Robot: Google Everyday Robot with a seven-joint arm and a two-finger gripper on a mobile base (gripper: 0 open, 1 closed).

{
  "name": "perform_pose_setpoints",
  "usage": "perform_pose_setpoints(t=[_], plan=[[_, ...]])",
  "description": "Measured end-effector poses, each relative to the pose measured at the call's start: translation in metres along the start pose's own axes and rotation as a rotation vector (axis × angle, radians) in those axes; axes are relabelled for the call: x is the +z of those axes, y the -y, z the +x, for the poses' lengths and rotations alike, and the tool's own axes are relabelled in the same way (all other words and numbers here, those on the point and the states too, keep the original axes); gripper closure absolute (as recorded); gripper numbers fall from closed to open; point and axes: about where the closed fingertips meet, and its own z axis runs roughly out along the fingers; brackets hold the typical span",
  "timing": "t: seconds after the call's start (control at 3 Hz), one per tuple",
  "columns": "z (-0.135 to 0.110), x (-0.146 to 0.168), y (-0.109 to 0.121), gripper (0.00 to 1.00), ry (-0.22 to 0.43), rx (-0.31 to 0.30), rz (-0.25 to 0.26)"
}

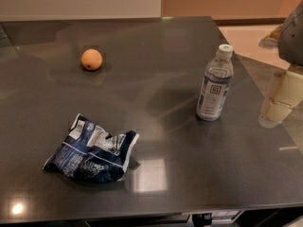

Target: Move blue plastic bottle near orange

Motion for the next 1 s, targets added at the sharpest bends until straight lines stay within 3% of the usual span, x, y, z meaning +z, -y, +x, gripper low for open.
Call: perform_pose_setpoints(t=[0.33, 1.0], plan=[[-0.002, -0.001, 0.002, 0.00, 0.010, -0.001, -0.005], [-0.026, 0.026, 0.030, 0.00, 0.158, 0.056, -0.053]])
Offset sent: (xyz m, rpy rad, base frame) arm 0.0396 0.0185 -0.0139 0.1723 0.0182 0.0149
